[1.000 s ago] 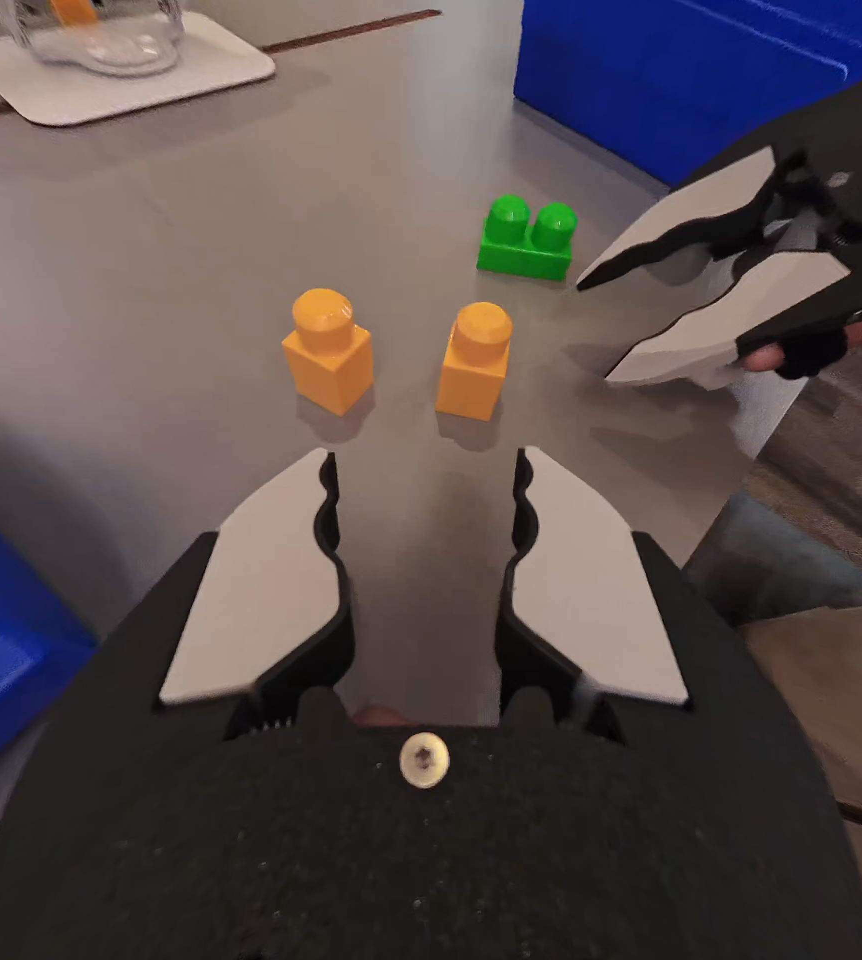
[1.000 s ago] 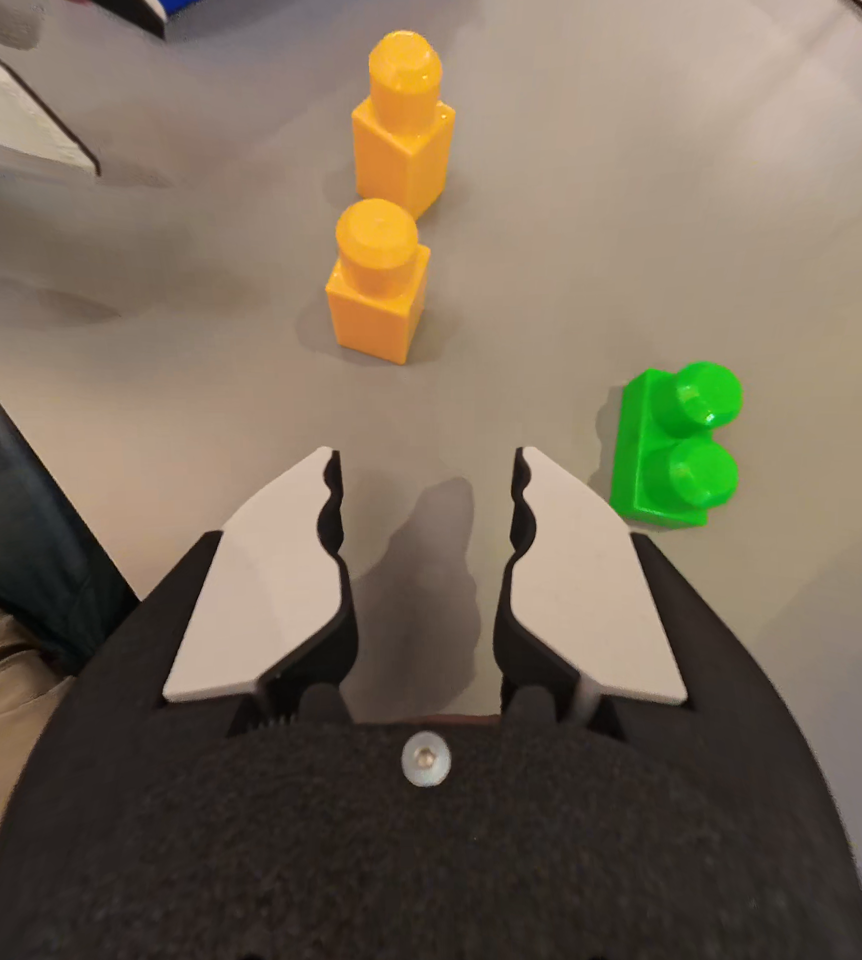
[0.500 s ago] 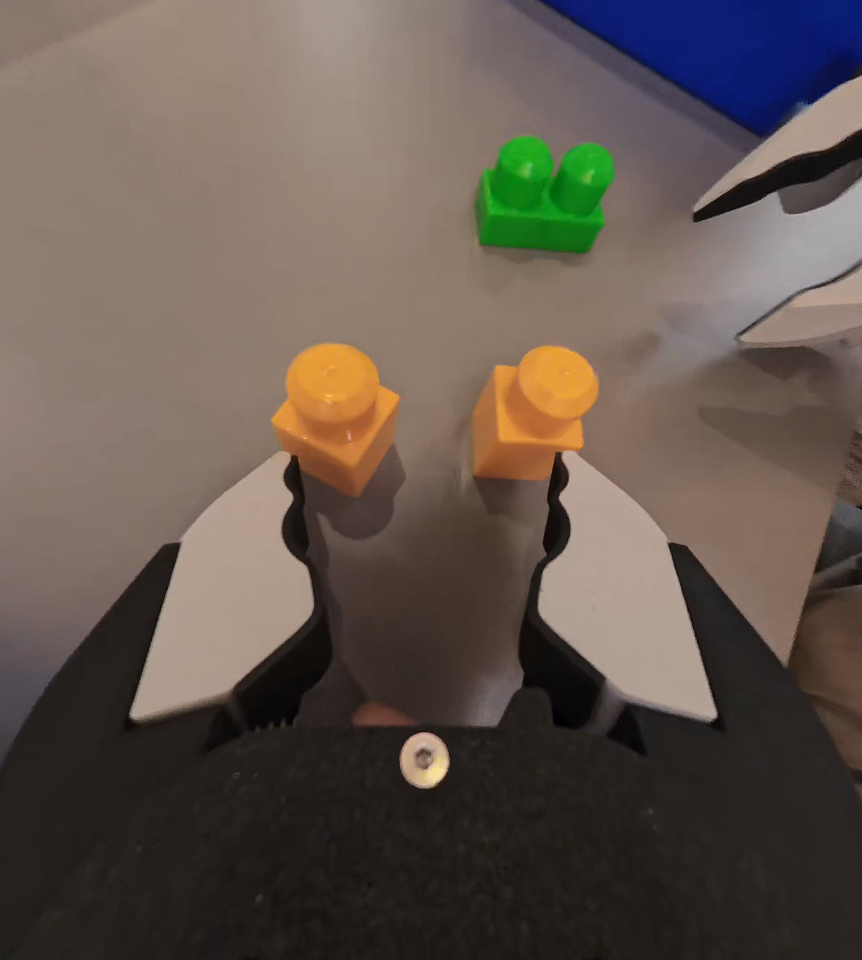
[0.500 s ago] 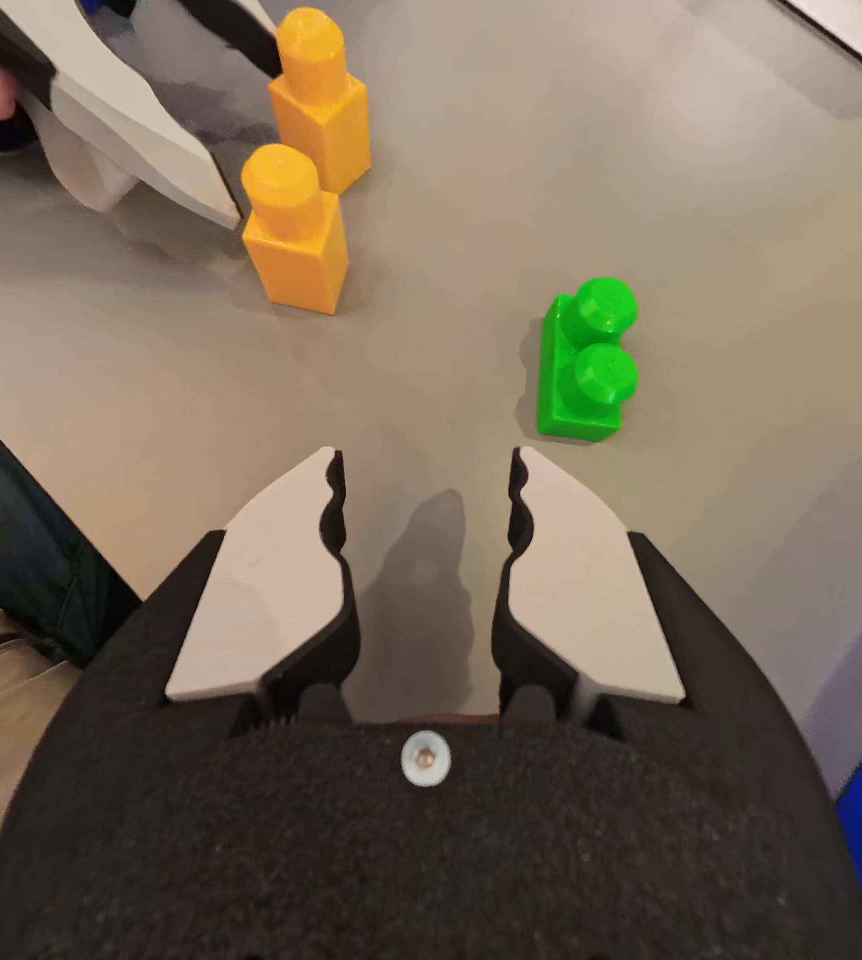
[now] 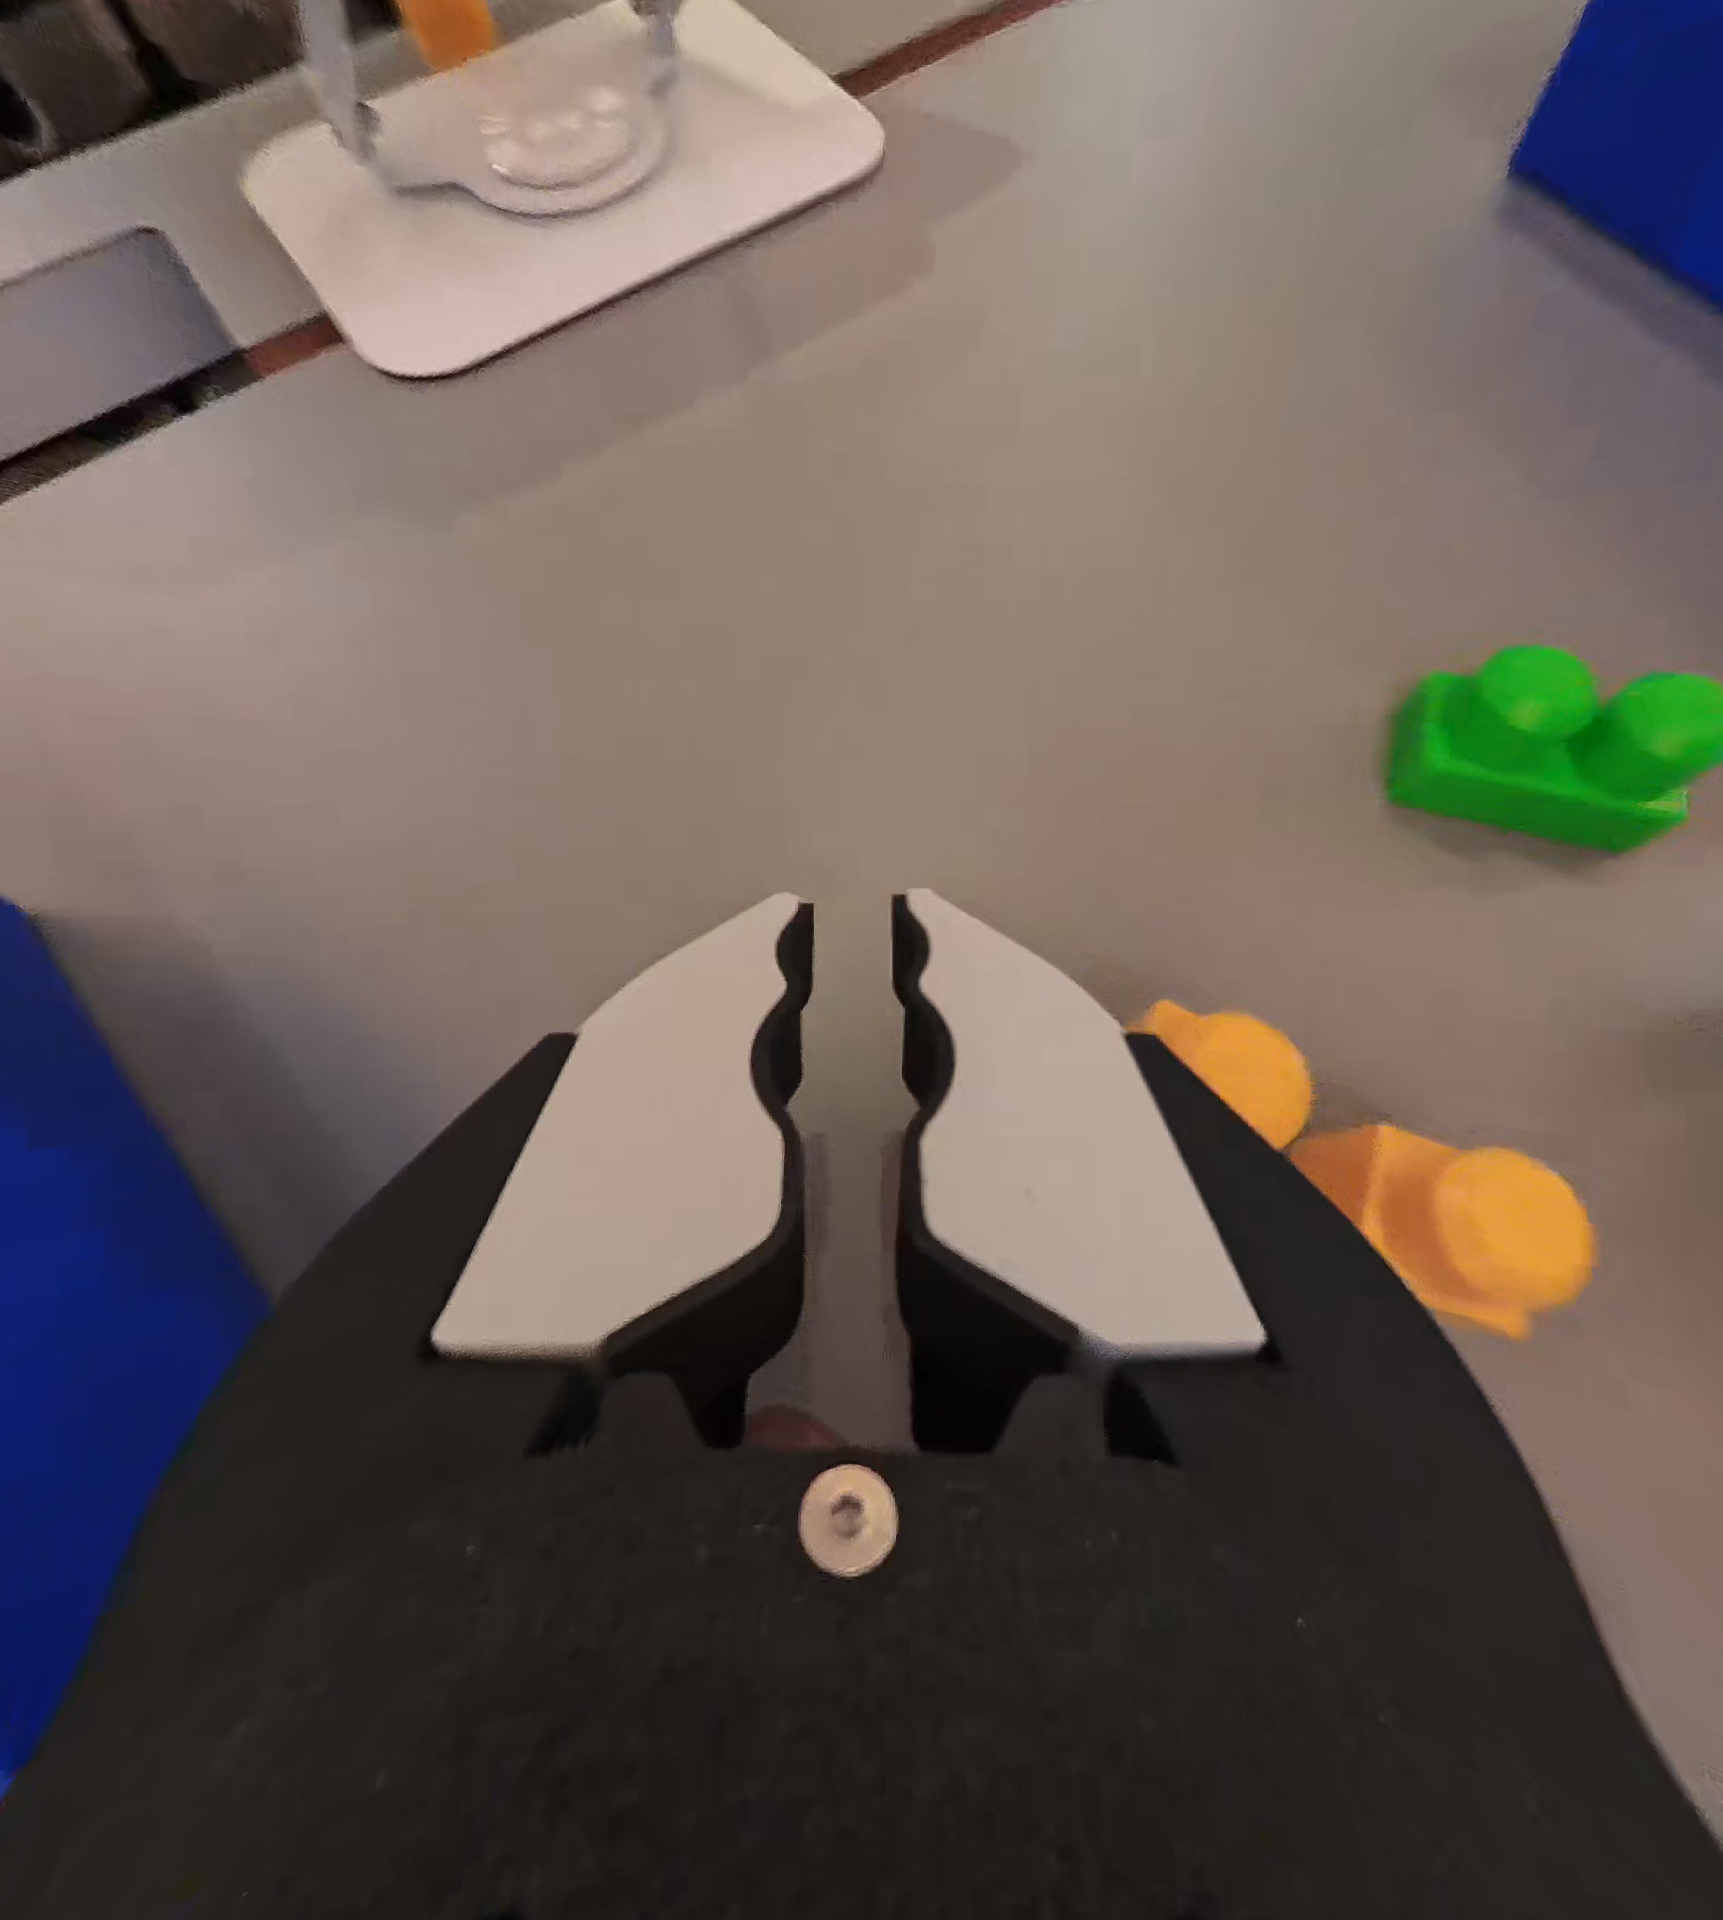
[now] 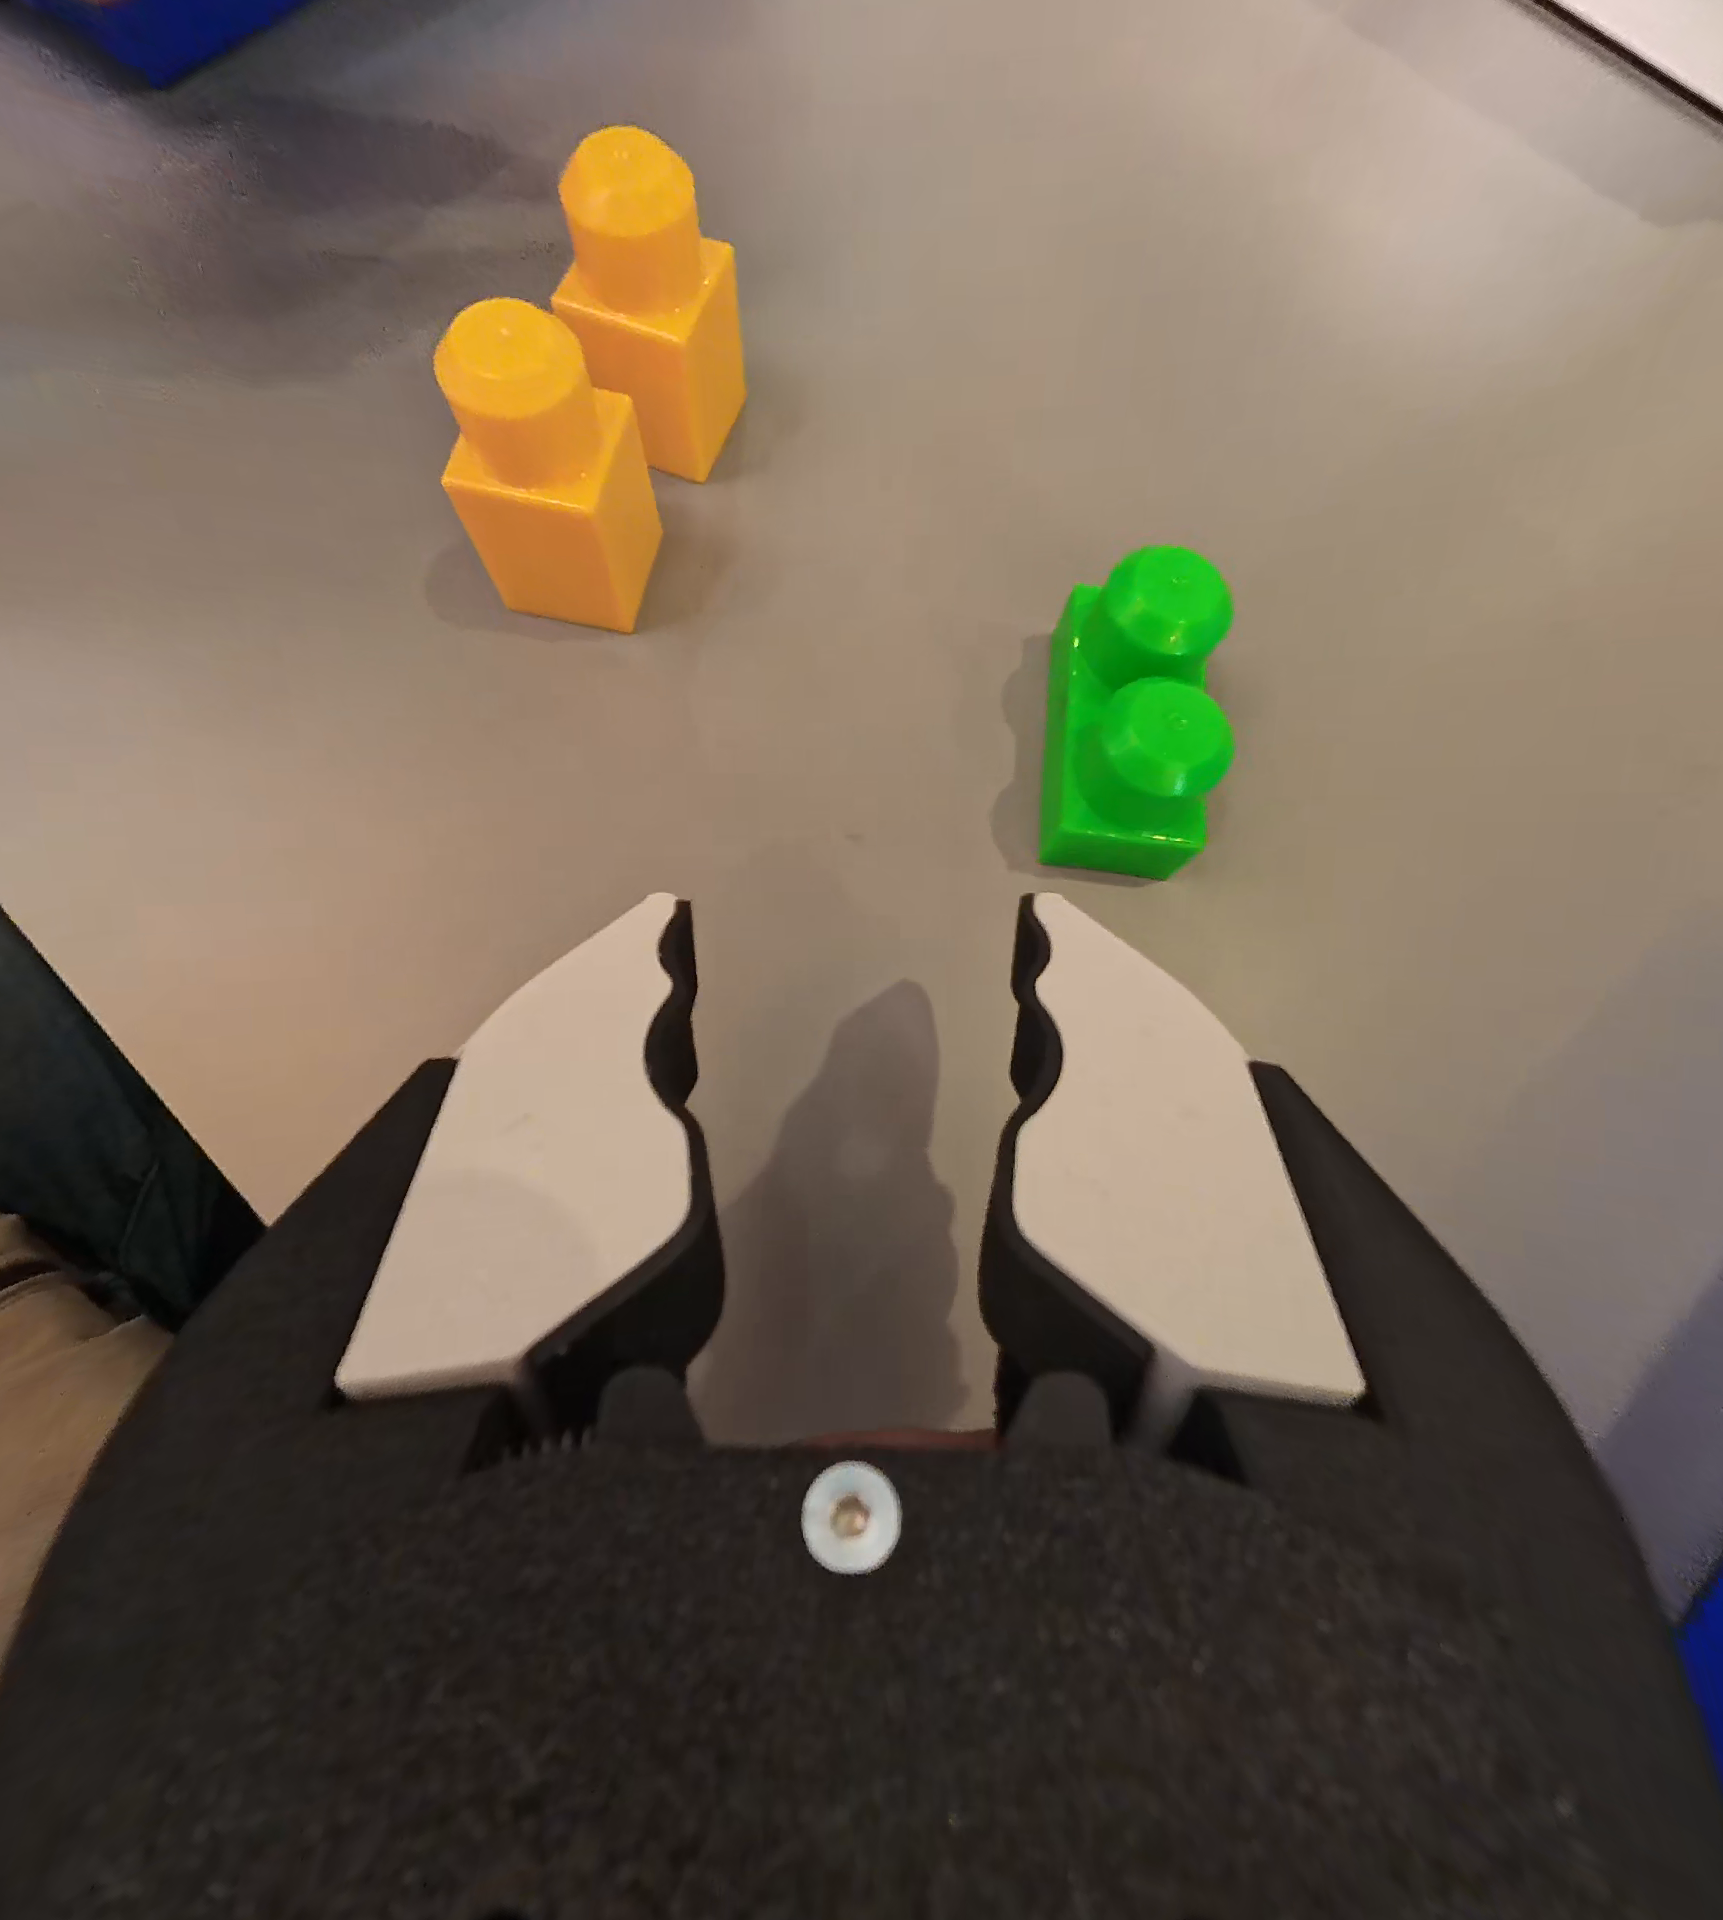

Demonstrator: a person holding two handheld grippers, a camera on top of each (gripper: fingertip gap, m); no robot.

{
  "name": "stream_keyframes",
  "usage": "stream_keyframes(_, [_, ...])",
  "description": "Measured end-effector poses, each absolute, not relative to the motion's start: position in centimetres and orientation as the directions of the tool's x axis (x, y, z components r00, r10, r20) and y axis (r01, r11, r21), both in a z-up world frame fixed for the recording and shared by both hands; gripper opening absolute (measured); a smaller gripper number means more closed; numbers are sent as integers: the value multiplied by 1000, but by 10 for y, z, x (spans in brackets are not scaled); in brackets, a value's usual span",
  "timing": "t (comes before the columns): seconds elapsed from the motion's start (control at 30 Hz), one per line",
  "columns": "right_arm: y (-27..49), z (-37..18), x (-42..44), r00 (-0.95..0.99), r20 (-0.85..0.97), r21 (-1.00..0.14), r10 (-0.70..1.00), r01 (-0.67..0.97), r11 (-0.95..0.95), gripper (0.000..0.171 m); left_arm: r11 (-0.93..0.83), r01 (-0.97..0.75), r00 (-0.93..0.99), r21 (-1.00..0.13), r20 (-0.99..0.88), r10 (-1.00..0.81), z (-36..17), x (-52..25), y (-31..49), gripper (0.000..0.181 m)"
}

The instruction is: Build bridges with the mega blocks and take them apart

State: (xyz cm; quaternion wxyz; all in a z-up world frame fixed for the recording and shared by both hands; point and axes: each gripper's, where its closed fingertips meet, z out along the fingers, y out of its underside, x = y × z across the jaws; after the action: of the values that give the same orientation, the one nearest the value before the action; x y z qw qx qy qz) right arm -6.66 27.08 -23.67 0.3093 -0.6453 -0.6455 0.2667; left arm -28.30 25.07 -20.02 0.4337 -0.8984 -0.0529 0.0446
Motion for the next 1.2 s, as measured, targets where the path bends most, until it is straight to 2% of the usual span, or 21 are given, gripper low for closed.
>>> stream_keyframes(0.1, [269,-238,-65,19,56,-741,998,671,29,58,-679,29,999,-733,42,-3,-203,-251,277,12])
stream_keyframes(0.17, [268,-237,-63,22,52,-743,998,669,24,58,-706,56,992,-706,119,-40,-208,-235,282,0])
stream_keyframes(0.27, [269,-234,-58,32,46,-753,998,658,14,57,-742,67,964,-667,234,-123,-217,-214,272,0])
stream_keyframes(0.97, [270,-233,-53,31,36,-760,999,650,7,55,-779,78,939,-622,308,-152,-230,-204,241,0])
stream_keyframes(1.07, [269,-232,-54,26,38,-759,999,651,12,55,-742,113,943,-660,307,-129,-226,-207,243,0])
stream_keyframes(1.2, [267,-234,-55,21,36,-756,999,654,13,55,-627,198,934,-753,338,-112,-195,-209,239,0])
